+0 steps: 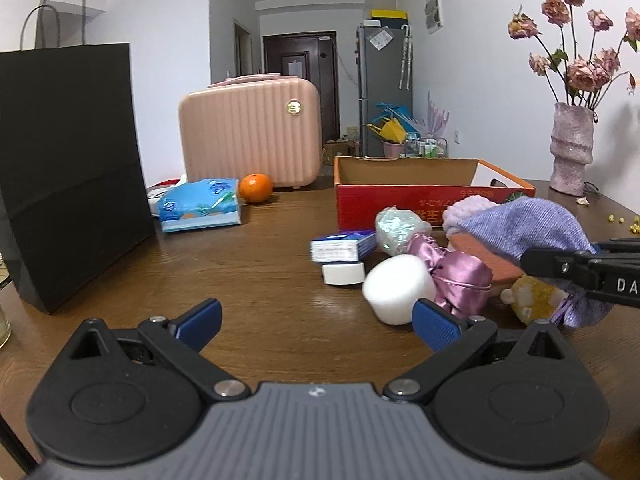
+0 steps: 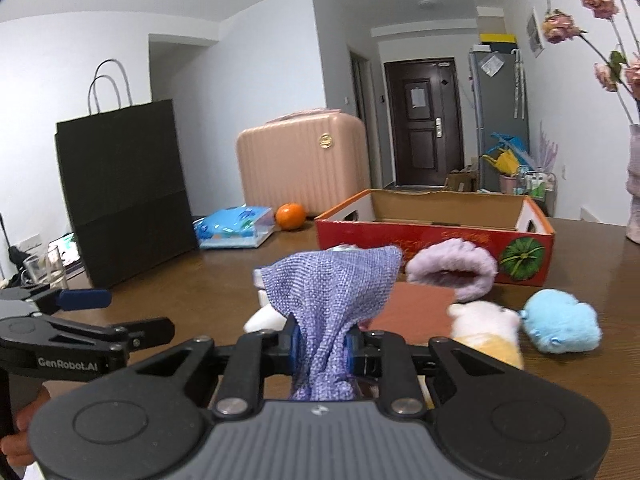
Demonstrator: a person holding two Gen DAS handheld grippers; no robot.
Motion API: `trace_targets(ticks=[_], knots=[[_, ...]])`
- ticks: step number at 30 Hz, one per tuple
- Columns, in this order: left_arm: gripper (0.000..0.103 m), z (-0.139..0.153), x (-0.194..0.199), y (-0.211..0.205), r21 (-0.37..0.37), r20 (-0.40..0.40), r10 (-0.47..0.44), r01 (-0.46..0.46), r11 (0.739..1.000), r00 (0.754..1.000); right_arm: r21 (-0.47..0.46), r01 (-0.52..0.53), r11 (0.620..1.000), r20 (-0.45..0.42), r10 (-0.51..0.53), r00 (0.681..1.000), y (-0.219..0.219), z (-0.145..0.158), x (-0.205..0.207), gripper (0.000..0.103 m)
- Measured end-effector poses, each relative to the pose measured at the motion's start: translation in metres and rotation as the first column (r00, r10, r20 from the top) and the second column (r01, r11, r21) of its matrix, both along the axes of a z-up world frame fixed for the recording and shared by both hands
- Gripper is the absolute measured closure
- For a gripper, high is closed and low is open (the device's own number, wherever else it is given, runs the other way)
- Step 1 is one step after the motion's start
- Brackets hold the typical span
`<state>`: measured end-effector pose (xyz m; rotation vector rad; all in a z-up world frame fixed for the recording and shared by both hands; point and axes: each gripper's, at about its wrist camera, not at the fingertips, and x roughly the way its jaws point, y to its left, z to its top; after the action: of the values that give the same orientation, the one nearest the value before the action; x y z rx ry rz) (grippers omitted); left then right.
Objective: Organize soft objects
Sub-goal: 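Lift the sachet with the right tool while the left tool grasps the white foam ball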
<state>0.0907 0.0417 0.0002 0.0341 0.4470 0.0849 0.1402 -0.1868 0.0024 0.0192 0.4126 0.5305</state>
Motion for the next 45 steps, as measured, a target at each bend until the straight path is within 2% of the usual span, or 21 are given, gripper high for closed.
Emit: trace_targets(ticks=[14, 19, 32, 39, 42, 43, 44, 45], knots=[[0.000, 0.001, 0.037, -0.032, 0.031, -0.028, -0.084, 0.085, 0.996, 0.996, 0.029, 0.075, 0.997, 0.022, -0.076, 0.997, -0.037, 0.000, 0.010, 0.083], [0.000, -0.004, 0.056, -0.038, 0.039, -0.045, -0.086, 0.088, 0.995, 0.995, 0.039, 0.099, 0.994, 0.023, -0.100, 0.995, -0.046, -0.001, 0.012, 0.083], [0.001, -0.019, 0.099, -0.030, -0.047, -0.128, -0.108, 0.103, 0.994, 0.986, 0.077, 0.159, 0.984, 0.008, -0.160, 0.987, -0.058, -0.013, 0.023, 0.083], [0.010, -0.025, 0.110, -0.025, -0.100, -0.164, -0.124, 0.108, 0.989, 0.979, 0.077, 0.184, 0.980, -0.002, -0.185, 0.983, -0.060, -0.017, 0.028, 0.083], [0.019, -0.027, 0.114, -0.021, -0.138, -0.182, -0.139, 0.114, 0.984, 0.973, 0.073, 0.186, 0.980, -0.003, -0.186, 0.983, -0.059, -0.018, 0.029, 0.083], [0.027, -0.027, 0.116, -0.020, -0.154, -0.188, -0.150, 0.121, 0.981, 0.971, 0.072, 0.186, 0.980, -0.003, -0.186, 0.983, -0.059, -0.017, 0.028, 0.083], [0.040, -0.028, 0.117, -0.018, -0.174, -0.194, -0.166, 0.133, 0.976, 0.967, 0.071, 0.186, 0.980, -0.003, -0.187, 0.982, -0.058, -0.017, 0.028, 0.083], [0.045, -0.029, 0.118, -0.018, -0.191, -0.198, -0.181, 0.143, 0.971, 0.963, 0.070, 0.187, 0.980, -0.002, -0.188, 0.982, -0.058, -0.017, 0.028, 0.083]])
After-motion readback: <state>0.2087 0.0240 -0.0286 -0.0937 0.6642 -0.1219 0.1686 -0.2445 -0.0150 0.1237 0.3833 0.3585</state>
